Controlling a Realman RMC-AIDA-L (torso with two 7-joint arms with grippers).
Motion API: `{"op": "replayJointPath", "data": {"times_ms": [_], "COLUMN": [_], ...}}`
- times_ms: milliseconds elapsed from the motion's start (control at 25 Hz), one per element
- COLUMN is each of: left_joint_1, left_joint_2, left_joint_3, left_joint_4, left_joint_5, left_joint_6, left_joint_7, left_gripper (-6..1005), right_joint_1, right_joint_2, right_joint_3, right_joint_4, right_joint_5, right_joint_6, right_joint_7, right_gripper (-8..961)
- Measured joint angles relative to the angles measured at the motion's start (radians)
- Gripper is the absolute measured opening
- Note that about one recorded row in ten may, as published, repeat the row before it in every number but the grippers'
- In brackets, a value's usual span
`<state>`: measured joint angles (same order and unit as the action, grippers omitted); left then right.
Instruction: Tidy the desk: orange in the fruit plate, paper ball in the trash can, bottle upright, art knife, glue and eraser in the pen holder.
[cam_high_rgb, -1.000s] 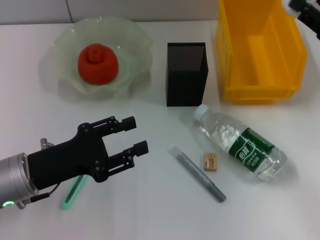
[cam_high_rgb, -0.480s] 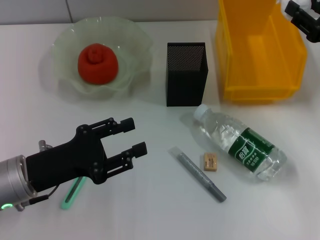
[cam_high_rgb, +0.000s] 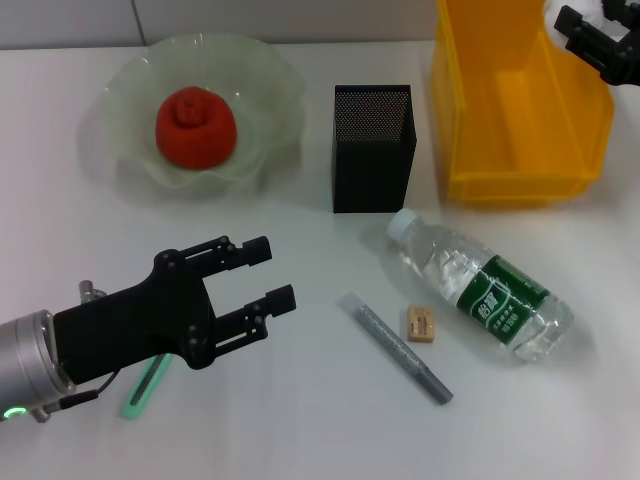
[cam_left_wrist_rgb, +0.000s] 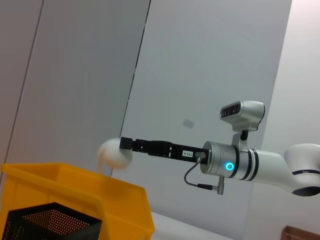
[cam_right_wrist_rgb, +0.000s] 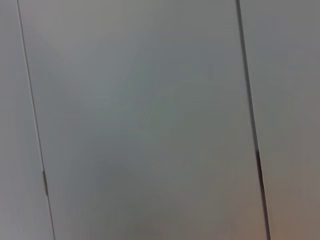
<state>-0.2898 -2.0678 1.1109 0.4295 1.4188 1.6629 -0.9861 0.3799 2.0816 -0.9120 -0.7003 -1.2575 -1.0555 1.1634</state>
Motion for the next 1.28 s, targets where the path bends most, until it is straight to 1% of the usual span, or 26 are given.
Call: {"op": "replayJointPath", "data": {"times_ms": [200, 440, 600, 760, 800, 840, 880, 1000, 1040, 1080, 1200, 1240, 1280], "left_joint_1": [-0.002, -0.004, -0.006, -0.006, -0.006, -0.006, -0.006, -0.006, -0.006, -0.006, -0.005, -0.004, -0.004], "left_joint_2": [0.000, 0.000, 0.000, 0.000, 0.001, 0.001, 0.001, 0.002, 0.002, 0.002, 0.003, 0.003, 0.003], "left_joint_3": [-0.001, -0.003, -0.003, -0.004, -0.005, -0.007, -0.010, -0.019, -0.019, -0.019, -0.022, -0.029, -0.029], "left_joint_4": [0.000, 0.000, 0.000, 0.000, 0.000, 0.001, 0.002, 0.003, 0.003, 0.003, 0.005, 0.003, 0.003], "left_joint_5": [0.000, 0.000, 0.000, 0.000, 0.000, 0.000, 0.000, -0.001, -0.001, -0.001, -0.002, -0.002, -0.002], "left_joint_6": [0.000, 0.000, 0.000, 0.001, 0.002, 0.004, 0.008, 0.013, 0.017, 0.017, 0.022, 0.023, 0.023], "left_joint_7": [0.000, 0.000, -0.001, -0.005, -0.006, -0.007, -0.007, -0.007, -0.007, -0.007, -0.007, -0.007, -0.007], "left_gripper": [607, 606, 606, 606, 606, 606, 606, 606, 606, 606, 606, 606, 606], "right_joint_1": [0.001, 0.001, -0.002, -0.006, -0.009, -0.020, -0.020, -0.031, -0.032, -0.032, -0.029, -0.026, -0.026], "right_joint_2": [0.000, 0.001, 0.004, 0.003, 0.003, 0.002, 0.002, 0.002, 0.002, 0.002, 0.001, 0.001, 0.001], "right_joint_3": [0.001, 0.001, 0.001, -0.005, -0.017, -0.053, -0.053, -0.104, -0.122, -0.122, -0.148, -0.174, -0.174], "right_joint_4": [0.001, 0.001, 0.000, 0.000, -0.002, -0.013, -0.013, -0.024, -0.023, -0.023, -0.010, -0.002, -0.002], "right_joint_5": [0.000, 0.000, 0.000, -0.001, -0.001, -0.001, -0.001, -0.001, -0.001, -0.001, -0.002, -0.002, -0.002], "right_joint_6": [0.000, -0.003, -0.029, -0.110, -0.139, -0.194, -0.194, -0.275, -0.329, -0.329, -0.416, -0.444, -0.444], "right_joint_7": [0.000, -0.001, -0.001, 0.004, 0.007, 0.010, 0.010, 0.013, 0.013, 0.013, 0.013, 0.013, 0.013], "right_gripper": [637, 636, 637, 637, 637, 637, 637, 637, 636, 636, 636, 636, 636]}}
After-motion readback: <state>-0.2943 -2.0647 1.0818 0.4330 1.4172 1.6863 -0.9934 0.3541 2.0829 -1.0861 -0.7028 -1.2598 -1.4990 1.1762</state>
